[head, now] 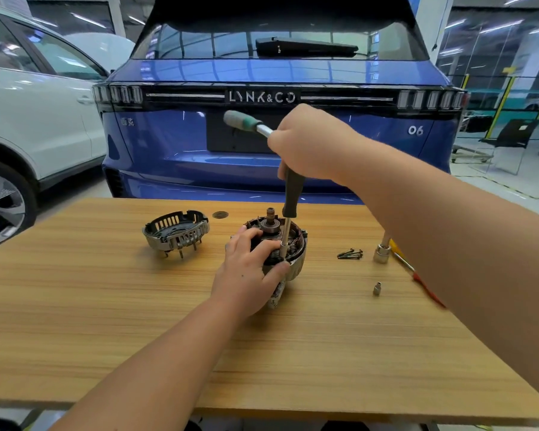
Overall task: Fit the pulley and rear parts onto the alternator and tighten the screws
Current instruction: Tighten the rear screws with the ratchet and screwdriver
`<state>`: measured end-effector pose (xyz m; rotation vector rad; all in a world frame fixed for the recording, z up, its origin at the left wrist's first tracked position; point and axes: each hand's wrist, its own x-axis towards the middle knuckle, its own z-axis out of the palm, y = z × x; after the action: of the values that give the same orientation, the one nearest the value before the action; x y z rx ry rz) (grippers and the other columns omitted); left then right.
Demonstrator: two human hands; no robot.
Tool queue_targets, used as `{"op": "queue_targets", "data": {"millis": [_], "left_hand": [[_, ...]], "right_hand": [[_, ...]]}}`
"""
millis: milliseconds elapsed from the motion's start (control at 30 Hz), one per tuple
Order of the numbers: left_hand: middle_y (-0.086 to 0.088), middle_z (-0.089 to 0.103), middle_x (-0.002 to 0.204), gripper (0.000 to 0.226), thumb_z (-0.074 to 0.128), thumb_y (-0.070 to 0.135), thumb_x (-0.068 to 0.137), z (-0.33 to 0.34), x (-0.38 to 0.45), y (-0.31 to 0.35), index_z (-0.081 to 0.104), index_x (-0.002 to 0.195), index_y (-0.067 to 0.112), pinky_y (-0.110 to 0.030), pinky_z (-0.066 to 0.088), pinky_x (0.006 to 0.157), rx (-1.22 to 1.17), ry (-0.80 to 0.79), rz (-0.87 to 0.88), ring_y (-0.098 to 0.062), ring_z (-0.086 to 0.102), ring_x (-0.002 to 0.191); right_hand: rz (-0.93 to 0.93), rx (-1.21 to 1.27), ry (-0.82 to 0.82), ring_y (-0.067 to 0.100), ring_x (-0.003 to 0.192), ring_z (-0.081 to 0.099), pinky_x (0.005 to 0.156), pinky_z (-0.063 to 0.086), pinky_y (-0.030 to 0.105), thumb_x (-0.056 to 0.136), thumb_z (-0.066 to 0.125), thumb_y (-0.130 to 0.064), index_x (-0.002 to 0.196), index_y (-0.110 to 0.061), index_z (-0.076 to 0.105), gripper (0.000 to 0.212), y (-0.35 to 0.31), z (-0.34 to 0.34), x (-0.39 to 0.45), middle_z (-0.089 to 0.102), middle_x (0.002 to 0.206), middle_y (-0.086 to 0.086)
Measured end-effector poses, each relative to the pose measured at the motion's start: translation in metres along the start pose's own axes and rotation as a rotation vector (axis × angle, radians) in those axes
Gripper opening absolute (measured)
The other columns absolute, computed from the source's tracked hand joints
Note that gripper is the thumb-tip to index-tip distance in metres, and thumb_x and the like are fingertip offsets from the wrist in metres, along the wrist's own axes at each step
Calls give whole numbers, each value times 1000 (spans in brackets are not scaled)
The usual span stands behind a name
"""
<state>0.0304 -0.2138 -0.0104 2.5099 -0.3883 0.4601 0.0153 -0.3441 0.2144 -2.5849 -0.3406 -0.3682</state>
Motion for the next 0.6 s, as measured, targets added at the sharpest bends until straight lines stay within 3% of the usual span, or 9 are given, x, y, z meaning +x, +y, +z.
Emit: {"op": "queue_targets", "data": {"millis": [33,133,200,300,367,400,467,533,600], "left_hand": [[12,20,157,47,48,63,94,0,0,0,46,137,44,-53,34,110,-2,-2,-2,-5,-2,148],[12,20,157,46,48,62,94,-1,1,0,47,137,44,-53,33,111,-7,-8,-7,-5,-2,149],[13,20,156,44,49,62,94,-2,1,1,48,134,45,-52,35,109,-6,-7,-8,-4,-2,148],[13,21,156,41,50,60,94,-2,1,1,49,133,45,-51,35,108,-13,-5,-11,-4,-2,148],[13,21,156,42,50,60,94,-3,1,1,49,133,45,-51,34,108,-15,-14,-14,-3,-3,147],[14,20,156,42,49,61,94,-3,1,1,49,133,45,-51,34,109,-15,-18,-14,-2,-3,147],[15,20,156,43,49,61,94,-4,2,1,48,134,45,-51,34,108,-15,-24,-13,-1,-3,146],[16,21,155,44,49,62,93,-4,1,0,48,134,47,-51,34,108,-16,-22,-9,-1,-3,146],[16,22,154,43,49,63,93,-4,1,0,49,133,47,-51,35,107,-25,-14,-7,0,-2,146]], "right_hand": [[129,285,-41,13,48,62,45,44,19,99,44,-19,88,-12,55,18,-2,-1,-3,69,59,2],[351,1016,-85,21,70,76,67,51,36,99,43,-15,113,-11,51,17,4,6,-12,75,72,3],[378,1334,-35,18,77,76,72,45,41,100,44,-19,123,-14,50,25,14,20,-14,78,87,1],[389,1654,155,15,77,71,73,50,34,100,52,-22,125,-13,59,27,23,38,-14,76,87,-3],[248,1575,308,14,84,70,73,54,33,102,56,-29,109,-21,62,12,27,49,-16,76,92,-3],[137,1428,384,12,90,70,75,56,32,103,55,-32,103,-26,62,9,28,54,-17,76,98,-4],[-121,1018,512,7,107,66,91,55,29,104,54,-31,109,-31,65,12,33,61,-22,72,115,-5],[-347,630,611,13,119,61,103,48,27,103,56,-22,119,-18,69,21,39,65,-23,68,126,3],[-443,314,652,23,121,58,103,45,31,101,58,-16,117,-9,72,23,42,62,-20,66,129,7]]}}
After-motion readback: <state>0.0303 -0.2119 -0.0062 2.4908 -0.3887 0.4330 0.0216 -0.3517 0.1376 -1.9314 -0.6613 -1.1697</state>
